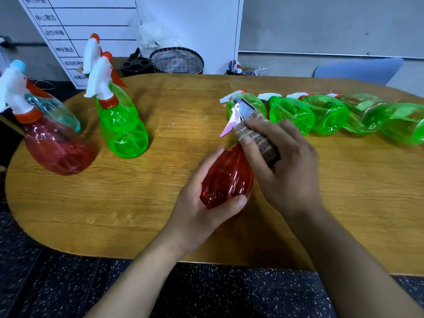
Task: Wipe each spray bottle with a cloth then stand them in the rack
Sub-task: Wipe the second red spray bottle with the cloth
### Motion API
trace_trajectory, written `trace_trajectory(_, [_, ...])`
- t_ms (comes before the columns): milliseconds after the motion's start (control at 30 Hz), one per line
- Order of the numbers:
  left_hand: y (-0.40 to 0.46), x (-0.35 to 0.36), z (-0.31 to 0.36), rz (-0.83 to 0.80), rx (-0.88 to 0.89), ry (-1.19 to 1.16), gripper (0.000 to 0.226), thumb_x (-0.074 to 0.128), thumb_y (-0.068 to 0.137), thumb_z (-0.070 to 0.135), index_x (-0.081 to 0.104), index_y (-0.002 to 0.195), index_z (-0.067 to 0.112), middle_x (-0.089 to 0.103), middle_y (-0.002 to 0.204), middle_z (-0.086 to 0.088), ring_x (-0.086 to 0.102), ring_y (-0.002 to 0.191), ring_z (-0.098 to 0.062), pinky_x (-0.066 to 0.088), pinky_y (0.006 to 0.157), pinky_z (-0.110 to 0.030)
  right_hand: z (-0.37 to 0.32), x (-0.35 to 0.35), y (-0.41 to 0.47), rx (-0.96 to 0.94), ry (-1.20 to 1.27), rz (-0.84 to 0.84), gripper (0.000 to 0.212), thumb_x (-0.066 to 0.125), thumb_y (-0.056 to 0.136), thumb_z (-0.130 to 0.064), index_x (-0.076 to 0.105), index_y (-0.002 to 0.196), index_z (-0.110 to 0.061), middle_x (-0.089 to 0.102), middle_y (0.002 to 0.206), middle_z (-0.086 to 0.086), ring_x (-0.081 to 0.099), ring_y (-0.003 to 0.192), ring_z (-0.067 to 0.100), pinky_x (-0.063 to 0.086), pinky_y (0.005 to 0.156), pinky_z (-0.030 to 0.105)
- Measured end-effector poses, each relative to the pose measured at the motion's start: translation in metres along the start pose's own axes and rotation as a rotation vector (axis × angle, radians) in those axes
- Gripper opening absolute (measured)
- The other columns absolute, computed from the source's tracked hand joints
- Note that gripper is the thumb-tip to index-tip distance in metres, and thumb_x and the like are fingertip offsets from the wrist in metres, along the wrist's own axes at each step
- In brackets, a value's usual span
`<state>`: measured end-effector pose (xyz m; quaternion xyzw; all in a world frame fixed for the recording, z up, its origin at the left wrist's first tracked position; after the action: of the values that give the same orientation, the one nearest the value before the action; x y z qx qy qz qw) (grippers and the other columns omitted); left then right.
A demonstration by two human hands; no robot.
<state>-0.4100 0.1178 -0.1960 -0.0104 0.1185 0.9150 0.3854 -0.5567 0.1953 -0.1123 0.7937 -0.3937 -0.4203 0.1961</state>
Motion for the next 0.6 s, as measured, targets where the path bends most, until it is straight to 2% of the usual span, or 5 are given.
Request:
trace_trajectory(100, [0.000, -0.001, -0.001, 0.008, 0.004, 0.006, 0.084, 0.084, 0.079, 0.040, 0.046, 0.154, 0.040, 0.057, 0.154, 0.018, 0.053, 0.144, -0.007, 0.046, 0.113, -0.023, -0.009, 0.004, 0.002, -0.076, -0.008, -0.091, 0.031, 0.065, 0.101, -0.043, 0.075, 0.126, -0.027, 0.069, 0.104, -0.004, 0.069, 0.087, 0.013, 0.057, 0.073, 0.041])
trace_trajectory(267, [-0.001, -0.001, -0.002, 0.006, -0.002, 0.042, 0.088, 0.085, 0.078, 0.044, 0.045, 0.157, 0.042, 0.053, 0.157, 0.021, 0.050, 0.146, -0.004, 0.044, 0.118, -0.031, 0.006, -0.015, 0.010, -0.021, -0.108, 0.028, 0.034, 0.063, 0.104, -0.043, 0.073, 0.131, -0.025, 0.068, 0.110, -0.001, 0.067, 0.087, 0.014, 0.055, 0.070, 0.038])
trace_trajectory(400, [0.000, -0.001, -0.001, 0.017, 0.009, 0.064, 0.086, 0.084, 0.079, 0.044, 0.046, 0.156, 0.041, 0.053, 0.156, 0.022, 0.048, 0.147, -0.003, 0.042, 0.120, -0.028, 0.004, -0.006, 0.007, -0.061, -0.046, -0.048, 0.032, 0.065, 0.102, -0.042, 0.075, 0.128, -0.025, 0.068, 0.107, -0.002, 0.068, 0.088, 0.015, 0.056, 0.070, 0.042])
trace_trajectory(600, [-0.001, 0.000, -0.002, -0.001, 0.020, 0.067, 0.087, 0.084, 0.080, 0.044, 0.045, 0.157, 0.040, 0.049, 0.160, 0.021, 0.043, 0.151, -0.003, 0.039, 0.125, -0.037, 0.014, -0.013, 0.011, -0.001, -0.093, 0.018, 0.032, 0.064, 0.103, -0.041, 0.074, 0.129, -0.025, 0.069, 0.109, -0.002, 0.067, 0.089, 0.012, 0.056, 0.071, 0.039])
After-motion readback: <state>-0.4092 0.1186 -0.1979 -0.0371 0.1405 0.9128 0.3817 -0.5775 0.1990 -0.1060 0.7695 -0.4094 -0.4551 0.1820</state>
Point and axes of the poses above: each hand's wrist, its own y-axis towards the middle knuckle, its own x-axis out of the palm, z = x × y, the point moved 9 cm from there along y, towards the middle knuckle
